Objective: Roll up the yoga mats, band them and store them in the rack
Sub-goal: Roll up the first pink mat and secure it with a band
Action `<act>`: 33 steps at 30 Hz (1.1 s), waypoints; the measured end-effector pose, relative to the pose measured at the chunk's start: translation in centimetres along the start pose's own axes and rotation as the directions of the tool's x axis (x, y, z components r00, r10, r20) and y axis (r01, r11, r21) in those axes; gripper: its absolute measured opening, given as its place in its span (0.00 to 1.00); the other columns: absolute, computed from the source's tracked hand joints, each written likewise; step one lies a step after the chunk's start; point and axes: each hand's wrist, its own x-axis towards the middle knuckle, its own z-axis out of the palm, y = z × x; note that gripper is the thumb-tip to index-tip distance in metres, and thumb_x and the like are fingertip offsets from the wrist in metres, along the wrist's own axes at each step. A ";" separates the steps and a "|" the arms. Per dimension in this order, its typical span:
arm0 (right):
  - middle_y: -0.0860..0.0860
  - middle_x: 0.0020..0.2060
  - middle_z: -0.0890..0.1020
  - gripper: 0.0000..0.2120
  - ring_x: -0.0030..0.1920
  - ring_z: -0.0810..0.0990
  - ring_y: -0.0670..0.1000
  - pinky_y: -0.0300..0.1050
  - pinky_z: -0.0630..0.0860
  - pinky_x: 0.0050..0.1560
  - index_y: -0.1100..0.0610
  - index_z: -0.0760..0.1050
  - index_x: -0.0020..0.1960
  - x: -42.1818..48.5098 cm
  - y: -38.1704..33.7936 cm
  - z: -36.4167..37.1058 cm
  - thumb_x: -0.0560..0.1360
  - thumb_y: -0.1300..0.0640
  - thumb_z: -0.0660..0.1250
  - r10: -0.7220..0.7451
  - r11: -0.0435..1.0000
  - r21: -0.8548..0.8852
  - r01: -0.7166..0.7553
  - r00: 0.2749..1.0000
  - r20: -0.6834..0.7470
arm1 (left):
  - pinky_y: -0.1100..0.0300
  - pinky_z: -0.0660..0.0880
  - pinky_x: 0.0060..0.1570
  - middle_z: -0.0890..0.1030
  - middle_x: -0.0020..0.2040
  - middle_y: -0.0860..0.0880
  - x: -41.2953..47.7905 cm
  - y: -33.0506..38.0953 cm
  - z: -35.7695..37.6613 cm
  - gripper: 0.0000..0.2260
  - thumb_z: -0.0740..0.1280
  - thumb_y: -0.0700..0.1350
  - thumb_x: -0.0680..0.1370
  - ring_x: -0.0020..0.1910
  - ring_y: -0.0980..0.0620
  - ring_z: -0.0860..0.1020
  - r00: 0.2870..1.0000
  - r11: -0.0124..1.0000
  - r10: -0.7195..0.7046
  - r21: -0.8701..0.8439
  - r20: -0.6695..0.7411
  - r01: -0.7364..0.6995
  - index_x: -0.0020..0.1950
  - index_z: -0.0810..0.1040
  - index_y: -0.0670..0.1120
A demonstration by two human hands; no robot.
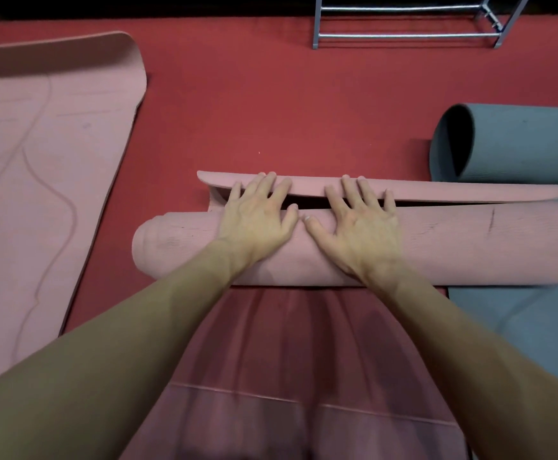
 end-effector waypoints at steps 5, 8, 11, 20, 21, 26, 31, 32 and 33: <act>0.53 0.84 0.54 0.43 0.84 0.48 0.55 0.64 0.45 0.82 0.47 0.53 0.84 0.5 0.2 -0.1 0.76 0.26 0.38 0.003 1.000 0.003 -0.003 1.000 0.014 | 0.45 0.46 0.81 0.59 0.84 0.47 0.7 0.0 0.0 0.27 0.52 0.58 0.85 0.83 0.49 0.54 1.000 0.999 -0.004 -0.034 0.024 0.005 0.84 0.58 0.52; 0.53 0.84 0.55 0.44 0.84 0.49 0.54 0.64 0.45 0.82 0.47 0.53 0.84 0.7 0.2 -0.2 0.75 0.26 0.36 0.003 1.000 0.008 -0.003 1.000 0.023 | 0.44 0.47 0.81 0.62 0.83 0.48 0.7 -0.2 0.2 0.28 0.51 0.60 0.84 0.83 0.49 0.56 1.000 0.999 0.007 -0.042 0.019 -0.007 0.83 0.60 0.52; 0.53 0.84 0.56 0.44 0.84 0.50 0.54 0.63 0.45 0.82 0.47 0.53 0.84 0.7 0.1 0.0 0.75 0.26 0.36 0.005 1.000 0.001 -0.005 1.000 0.028 | 0.42 0.49 0.81 0.70 0.77 0.50 0.6 -0.3 0.2 0.35 0.45 0.66 0.79 0.78 0.50 0.64 1.000 0.998 -0.004 -0.056 -0.004 0.003 0.81 0.66 0.51; 0.54 0.82 0.63 0.43 0.82 0.56 0.56 0.65 0.48 0.80 0.50 0.60 0.82 -0.3 -0.1 0.3 0.77 0.26 0.40 0.003 1.000 -0.013 -0.003 0.999 -0.051 | 0.45 0.60 0.76 0.72 0.72 0.46 0.0 -0.4 0.5 0.36 0.47 0.65 0.77 0.74 0.45 0.66 0.996 0.999 0.033 -0.038 -0.087 -0.036 0.78 0.71 0.47; 0.54 0.82 0.63 0.43 0.83 0.55 0.56 0.66 0.48 0.80 0.50 0.60 0.82 -0.4 -0.1 0.4 0.77 0.27 0.40 0.003 1.000 -0.015 -0.003 0.998 -0.059 | 0.43 0.54 0.80 0.68 0.78 0.46 -0.1 -0.3 0.5 0.36 0.47 0.65 0.78 0.79 0.46 0.61 0.999 0.998 0.022 -0.051 -0.042 -0.024 0.80 0.67 0.48; 0.54 0.84 0.56 0.45 0.84 0.49 0.56 0.68 0.46 0.80 0.51 0.55 0.84 -0.6 0.0 0.1 0.76 0.26 0.37 -0.001 1.000 -0.008 0.001 1.000 -0.022 | 0.39 0.45 0.81 0.68 0.78 0.49 -0.4 -0.4 0.4 0.38 0.44 0.66 0.76 0.79 0.51 0.61 1.000 0.999 0.013 -0.053 -0.017 -0.014 0.82 0.62 0.50; 0.55 0.84 0.54 0.46 0.84 0.47 0.56 0.70 0.44 0.79 0.52 0.51 0.85 -1.0 0.1 0.1 0.75 0.26 0.36 -0.011 0.998 -0.059 0.010 1.000 -0.006 | 0.39 0.48 0.81 0.70 0.73 0.48 -1.0 -0.3 0.6 0.38 0.46 0.66 0.76 0.76 0.50 0.64 0.997 0.998 0.029 -0.047 -0.066 -0.033 0.82 0.63 0.50; 0.55 0.84 0.55 0.46 0.84 0.48 0.56 0.70 0.44 0.79 0.52 0.51 0.85 -1.0 0.2 0.1 0.75 0.26 0.36 -0.026 0.997 -0.068 0.025 1.000 -0.013 | 0.39 0.48 0.81 0.70 0.73 0.47 -1.2 -0.3 0.7 0.37 0.47 0.66 0.77 0.76 0.49 0.64 0.996 0.998 0.035 -0.045 -0.081 -0.039 0.82 0.63 0.49; 0.55 0.84 0.56 0.46 0.84 0.49 0.57 0.70 0.43 0.79 0.52 0.52 0.84 -1.1 0.3 0.1 0.75 0.26 0.37 -0.045 0.996 -0.074 0.043 0.999 -0.022 | 0.39 0.49 0.81 0.71 0.73 0.47 -1.4 -0.2 0.8 0.37 0.47 0.65 0.77 0.76 0.49 0.65 0.994 0.998 0.042 -0.043 -0.097 -0.046 0.82 0.64 0.49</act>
